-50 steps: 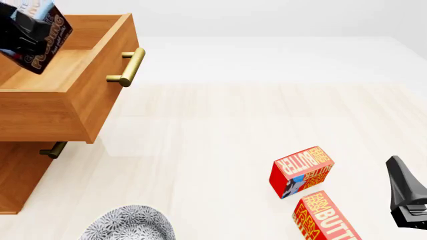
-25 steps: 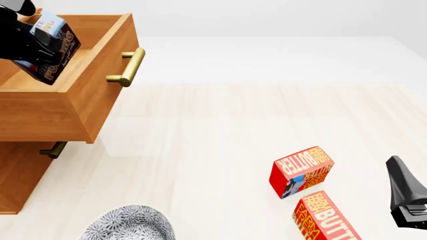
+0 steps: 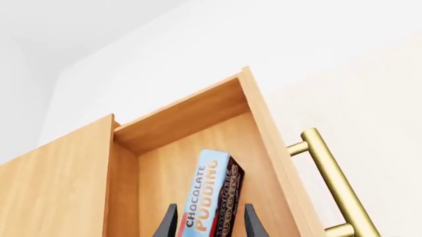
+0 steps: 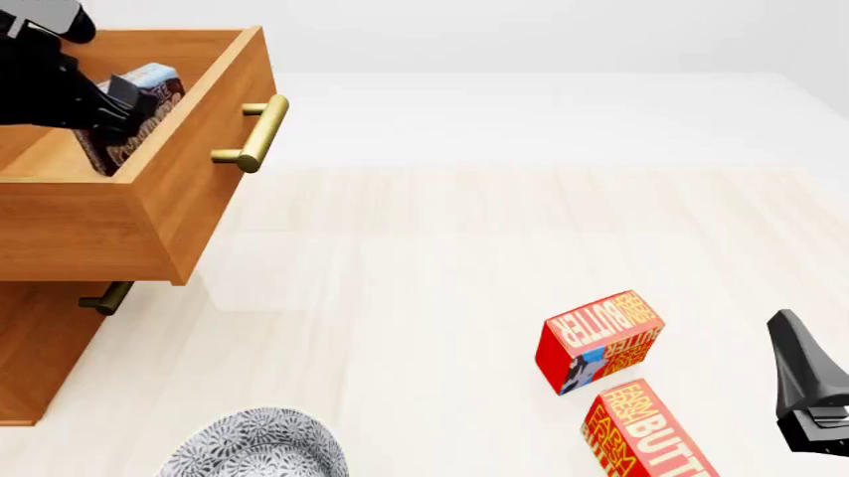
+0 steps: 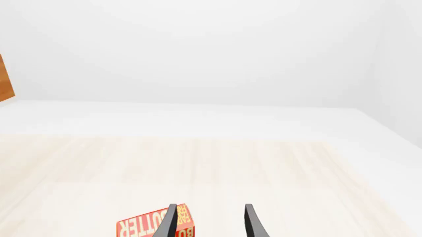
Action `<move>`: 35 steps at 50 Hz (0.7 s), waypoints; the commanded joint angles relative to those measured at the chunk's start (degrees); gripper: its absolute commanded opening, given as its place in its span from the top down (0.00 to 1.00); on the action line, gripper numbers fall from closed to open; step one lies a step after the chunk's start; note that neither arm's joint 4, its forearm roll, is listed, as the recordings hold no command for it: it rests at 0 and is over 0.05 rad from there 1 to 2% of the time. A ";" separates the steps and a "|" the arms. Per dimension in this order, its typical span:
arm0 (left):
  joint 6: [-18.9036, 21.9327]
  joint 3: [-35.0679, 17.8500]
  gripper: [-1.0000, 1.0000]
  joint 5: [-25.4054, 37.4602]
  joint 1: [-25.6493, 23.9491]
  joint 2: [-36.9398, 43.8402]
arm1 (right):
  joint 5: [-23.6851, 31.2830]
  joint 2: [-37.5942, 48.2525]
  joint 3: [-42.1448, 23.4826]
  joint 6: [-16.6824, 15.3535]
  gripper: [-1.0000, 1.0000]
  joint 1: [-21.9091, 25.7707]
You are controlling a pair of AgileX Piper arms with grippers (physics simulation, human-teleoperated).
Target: Put the chocolate pudding in the top drawer of the cabinet and close it.
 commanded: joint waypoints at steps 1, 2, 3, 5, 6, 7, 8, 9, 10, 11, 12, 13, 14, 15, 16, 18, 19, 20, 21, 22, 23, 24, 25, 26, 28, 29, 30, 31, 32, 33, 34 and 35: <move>-0.64 -0.42 0.00 0.19 -0.44 1.12 | 0.12 -0.04 -0.01 0.20 0.00 -0.04; 0.38 0.14 0.00 -0.24 0.26 0.26 | 0.13 -0.04 -0.01 0.21 0.00 -0.04; 0.07 -0.20 0.00 0.21 0.12 0.13 | 0.13 -0.04 -0.01 0.20 0.00 -0.03; 0.12 -0.64 0.00 0.89 0.19 -0.81 | 0.14 -0.03 -0.01 0.19 0.00 -0.04; 0.12 -0.64 0.00 0.90 0.19 -0.82 | 0.14 -0.03 -0.01 0.19 0.00 -0.04; -0.33 -1.34 0.00 1.66 0.08 -1.67 | 0.13 -0.04 -0.01 0.22 0.00 -0.04; -0.33 -1.35 0.00 1.68 0.08 -1.68 | 0.13 -0.04 -0.01 0.22 0.00 -0.04; -0.35 -1.62 0.00 2.30 -0.13 -2.24 | 0.12 -0.04 -0.01 0.19 0.00 -0.04; -0.30 -1.65 0.00 2.56 -0.03 -2.95 | 0.13 -0.03 -0.01 0.22 0.00 -0.04; -0.89 -2.06 0.00 3.08 -0.82 -3.07 | 0.12 -0.04 -0.01 0.20 0.00 -0.05; -0.22 -1.80 0.00 3.31 -0.98 -3.93 | 0.12 -0.04 -0.01 0.19 0.00 -0.04; 0.58 -1.38 0.00 3.05 -0.55 -5.00 | 0.12 -0.04 -0.01 0.21 0.00 -0.05; 0.49 -1.51 0.00 3.35 -0.62 -5.23 | 0.12 -0.04 -0.01 0.19 0.00 -0.05; 0.08 -2.01 0.00 3.96 -1.40 -5.36 | 0.13 -0.04 -0.01 0.21 0.00 -0.04; 0.08 -2.02 0.00 3.97 -1.40 -5.36 | 0.13 -0.04 -0.01 0.21 0.00 -0.04; 0.31 -2.32 0.00 4.44 -1.63 -6.20 | 0.12 -0.04 -0.01 0.18 0.00 -0.03; 0.29 -2.50 0.00 4.70 -1.71 -6.59 | 0.13 -0.04 -0.01 0.22 0.00 -0.05; 0.28 -2.69 0.00 5.00 -2.17 -6.92 | 0.11 -0.04 -0.01 0.18 0.00 -0.03; 1.36 -2.05 0.00 4.44 -2.13 -8.24 | 0.14 -0.03 -0.01 0.23 0.00 -0.05; 2.33 -1.33 0.00 3.89 -1.54 -9.55 | 0.12 -0.04 -0.01 0.19 0.00 -0.03; 2.40 -1.27 0.00 3.92 -1.55 -10.02 | 0.11 -0.04 -0.01 0.17 0.00 -0.03; 3.03 -0.86 0.00 3.77 -1.33 -10.69 | 0.14 -0.03 -0.01 0.23 0.00 -0.03; 2.34 -1.36 0.00 4.49 -2.57 -10.15 | 0.12 -0.04 -0.01 0.18 0.00 -0.04; 2.34 -1.38 0.00 4.50 -2.57 -10.15 | 0.12 -0.04 -0.01 0.18 0.00 -0.04; 2.59 -1.47 0.00 4.83 -2.66 -10.90 | 0.12 -0.04 -0.01 0.19 0.00 -0.04; 2.57 -1.53 0.00 4.95 -2.77 -10.98 | 0.13 -0.04 -0.01 0.19 0.00 -0.03; 3.89 -0.53 0.00 4.15 -1.49 -12.23 | 0.13 -0.04 -0.01 0.21 0.00 -0.03; 2.44 -1.34 0.00 4.96 -2.89 -11.18 | 0.12 -0.04 -0.01 0.19 0.00 -0.05; 1.14 -2.17 0.00 5.72 -4.02 -10.45 | 0.13 -0.03 -0.01 0.21 0.00 -0.04; 2.67 -1.10 0.00 4.72 -3.23 -11.58 | 0.12 -0.04 -0.01 0.20 0.00 -0.03; 2.67 -1.07 0.00 4.70 -3.23 -11.59 | 0.12 -0.04 -0.01 0.20 0.00 -0.03; 3.35 -0.51 0.00 4.16 -2.84 -12.53 | 0.13 -0.04 -0.01 0.21 0.00 -0.04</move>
